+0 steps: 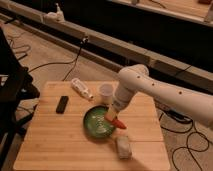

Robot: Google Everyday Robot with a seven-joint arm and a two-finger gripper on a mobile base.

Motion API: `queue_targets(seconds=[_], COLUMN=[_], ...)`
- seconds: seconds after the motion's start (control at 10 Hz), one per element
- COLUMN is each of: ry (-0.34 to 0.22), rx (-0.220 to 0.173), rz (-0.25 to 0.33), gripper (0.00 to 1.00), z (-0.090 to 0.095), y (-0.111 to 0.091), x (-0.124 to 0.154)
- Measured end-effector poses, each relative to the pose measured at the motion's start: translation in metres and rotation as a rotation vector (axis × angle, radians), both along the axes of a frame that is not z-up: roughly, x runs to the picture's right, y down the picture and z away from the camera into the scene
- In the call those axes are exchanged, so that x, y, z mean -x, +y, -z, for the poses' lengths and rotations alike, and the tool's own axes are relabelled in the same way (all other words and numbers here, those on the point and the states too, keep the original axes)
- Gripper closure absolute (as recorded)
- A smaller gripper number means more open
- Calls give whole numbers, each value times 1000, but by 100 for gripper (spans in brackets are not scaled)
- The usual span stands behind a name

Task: Place the pepper on the white sponge

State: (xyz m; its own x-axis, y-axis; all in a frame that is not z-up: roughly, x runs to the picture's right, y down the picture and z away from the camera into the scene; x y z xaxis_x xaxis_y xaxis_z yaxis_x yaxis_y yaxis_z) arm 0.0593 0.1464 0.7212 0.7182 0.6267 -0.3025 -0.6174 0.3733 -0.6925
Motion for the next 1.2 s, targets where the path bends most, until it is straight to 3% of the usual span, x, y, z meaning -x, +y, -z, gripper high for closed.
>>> queue_targets(seconds=[0.2,0.8,1.2], ry=[28,59,75], rx=[49,169,223], rz=[-54,-98,-153], gripper=[100,99,62], z=[-4,-4,-16], y=[25,89,112], x=[-17,-31,-40])
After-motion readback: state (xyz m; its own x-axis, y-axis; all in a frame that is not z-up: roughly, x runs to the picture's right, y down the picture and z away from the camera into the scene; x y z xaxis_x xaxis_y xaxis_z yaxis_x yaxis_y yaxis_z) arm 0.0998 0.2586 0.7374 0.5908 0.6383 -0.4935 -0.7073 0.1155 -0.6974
